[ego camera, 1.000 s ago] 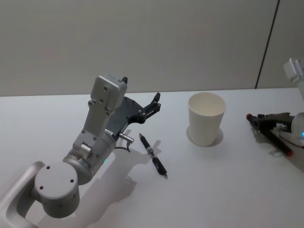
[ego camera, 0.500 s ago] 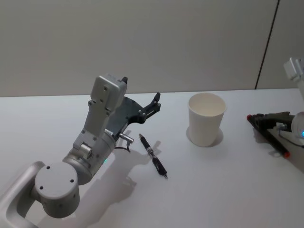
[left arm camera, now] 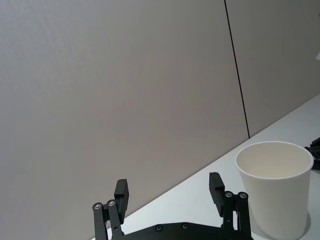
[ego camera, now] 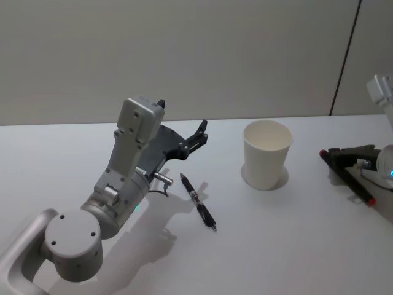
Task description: Place the pen into the pen holder.
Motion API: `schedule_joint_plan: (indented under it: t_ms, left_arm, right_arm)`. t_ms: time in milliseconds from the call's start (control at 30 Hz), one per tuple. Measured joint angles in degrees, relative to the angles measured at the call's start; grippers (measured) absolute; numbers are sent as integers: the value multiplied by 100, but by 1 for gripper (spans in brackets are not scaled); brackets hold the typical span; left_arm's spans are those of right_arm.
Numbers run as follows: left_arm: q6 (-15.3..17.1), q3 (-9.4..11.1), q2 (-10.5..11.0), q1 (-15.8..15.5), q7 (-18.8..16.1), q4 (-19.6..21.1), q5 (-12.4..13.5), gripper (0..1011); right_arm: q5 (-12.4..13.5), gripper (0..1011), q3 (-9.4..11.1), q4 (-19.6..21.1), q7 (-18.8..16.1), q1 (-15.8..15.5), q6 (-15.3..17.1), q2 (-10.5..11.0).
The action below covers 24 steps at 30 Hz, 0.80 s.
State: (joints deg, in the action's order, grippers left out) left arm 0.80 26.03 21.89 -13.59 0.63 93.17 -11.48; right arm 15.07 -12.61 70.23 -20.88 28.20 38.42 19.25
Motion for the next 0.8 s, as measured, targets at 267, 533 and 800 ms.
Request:
schedule_joint_plan:
  t_ms: [267,533,800]
  left_arm:
    - [0,0,0,0,0,0,0,1001]
    - [0,0,-1,0,0,0,0,1001]
    - [0,0,0,0,0,0,0,1001]
  right_arm:
    - [0,19,0,1,0,0,4,0]
    - [-5,220,-1,0,0,-1,20,0]
    - [-5,476,-2,-1,0,-1,18,0]
